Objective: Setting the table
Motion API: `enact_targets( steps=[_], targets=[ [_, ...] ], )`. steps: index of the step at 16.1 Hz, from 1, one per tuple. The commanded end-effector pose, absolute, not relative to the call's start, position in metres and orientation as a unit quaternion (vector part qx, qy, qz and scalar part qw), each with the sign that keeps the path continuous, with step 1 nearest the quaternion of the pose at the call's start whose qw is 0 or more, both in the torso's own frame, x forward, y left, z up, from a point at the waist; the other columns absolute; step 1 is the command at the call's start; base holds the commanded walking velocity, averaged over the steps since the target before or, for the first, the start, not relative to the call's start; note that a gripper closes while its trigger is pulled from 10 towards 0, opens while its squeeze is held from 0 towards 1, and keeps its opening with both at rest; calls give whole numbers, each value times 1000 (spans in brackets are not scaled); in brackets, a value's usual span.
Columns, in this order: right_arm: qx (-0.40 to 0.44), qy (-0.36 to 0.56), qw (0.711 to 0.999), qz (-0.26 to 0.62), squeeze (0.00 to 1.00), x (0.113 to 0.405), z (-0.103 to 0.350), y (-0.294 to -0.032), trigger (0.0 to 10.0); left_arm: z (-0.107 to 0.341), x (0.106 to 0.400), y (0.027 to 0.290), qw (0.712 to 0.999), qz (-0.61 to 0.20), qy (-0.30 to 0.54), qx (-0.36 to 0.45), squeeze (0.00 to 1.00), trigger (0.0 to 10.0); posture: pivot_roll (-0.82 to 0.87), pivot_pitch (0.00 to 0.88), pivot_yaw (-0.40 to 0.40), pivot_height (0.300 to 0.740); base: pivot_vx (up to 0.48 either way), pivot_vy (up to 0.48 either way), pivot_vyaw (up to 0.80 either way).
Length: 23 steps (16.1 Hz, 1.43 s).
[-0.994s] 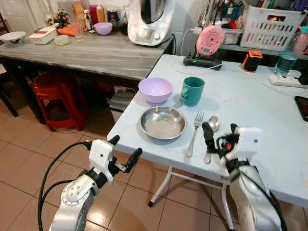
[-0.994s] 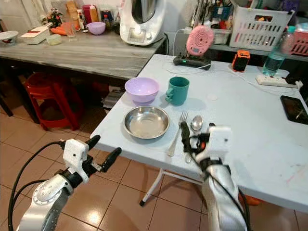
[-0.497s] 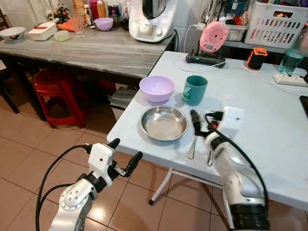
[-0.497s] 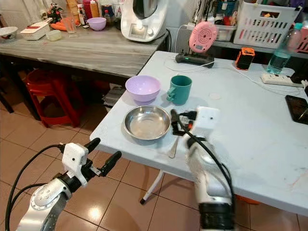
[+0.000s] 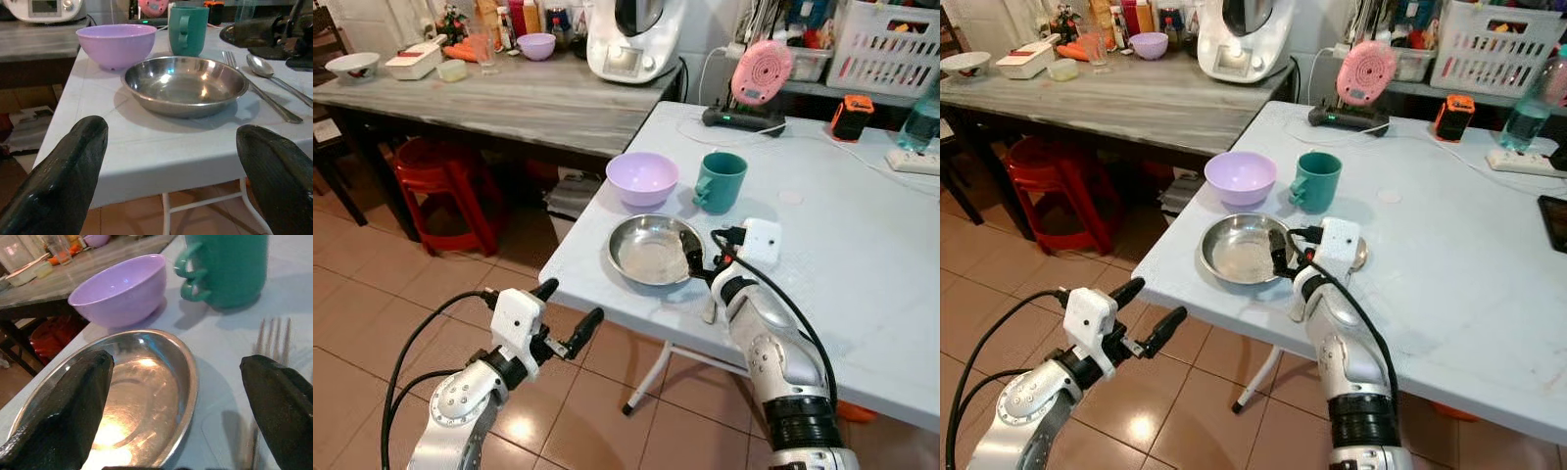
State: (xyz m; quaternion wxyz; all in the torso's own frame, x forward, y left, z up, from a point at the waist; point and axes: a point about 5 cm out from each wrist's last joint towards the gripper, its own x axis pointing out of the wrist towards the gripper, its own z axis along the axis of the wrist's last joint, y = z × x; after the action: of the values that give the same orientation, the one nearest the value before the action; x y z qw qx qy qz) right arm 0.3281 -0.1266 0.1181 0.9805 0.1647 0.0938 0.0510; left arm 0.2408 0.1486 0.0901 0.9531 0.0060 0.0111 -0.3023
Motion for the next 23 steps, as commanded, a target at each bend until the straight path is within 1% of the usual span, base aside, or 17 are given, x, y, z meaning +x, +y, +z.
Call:
enact_targets(
  steps=[1,7,10,15,16,17,18,20,23],
  targets=[
    [168,102,979,49,0,332,120,-125,10000,96,243,146,949,-316,5,17,0,10000,42,0,42,740,0,0,0],
    [173,124,975,63,0,340,115,-118,10000,94,245,143,949,-315,8,16,0,10000,41,0,49,740,0,0,0],
    [167,144,973,73,0,342,111,-116,10000,94,244,139,950,-311,6,10,0,10000,44,0,25,740,0,0,0],
    [154,172,969,90,0,343,101,-110,10000,95,243,137,950,-313,4,8,0,10000,51,0,21,740,0,0,0],
    [158,174,968,93,0,345,100,-107,5725,96,244,137,949,-316,2,8,0,10000,52,0,23,740,0,0,0],
    [159,173,967,93,0,345,100,-106,2118,97,244,137,949,-316,2,8,0,10000,53,0,25,740,0,0,0],
    [161,174,967,96,0,346,100,-103,0,97,244,137,949,-317,2,8,0,10000,54,0,26,740,0,0,0],
    [156,178,967,98,0,348,100,-98,0,98,244,137,948,-319,1,8,0,10000,55,0,28,740,0,0,0],
    [155,191,965,91,0,351,97,-99,0,97,244,137,947,-321,2,7,0,10000,56,0,30,740,0,0,0]
  ],
)
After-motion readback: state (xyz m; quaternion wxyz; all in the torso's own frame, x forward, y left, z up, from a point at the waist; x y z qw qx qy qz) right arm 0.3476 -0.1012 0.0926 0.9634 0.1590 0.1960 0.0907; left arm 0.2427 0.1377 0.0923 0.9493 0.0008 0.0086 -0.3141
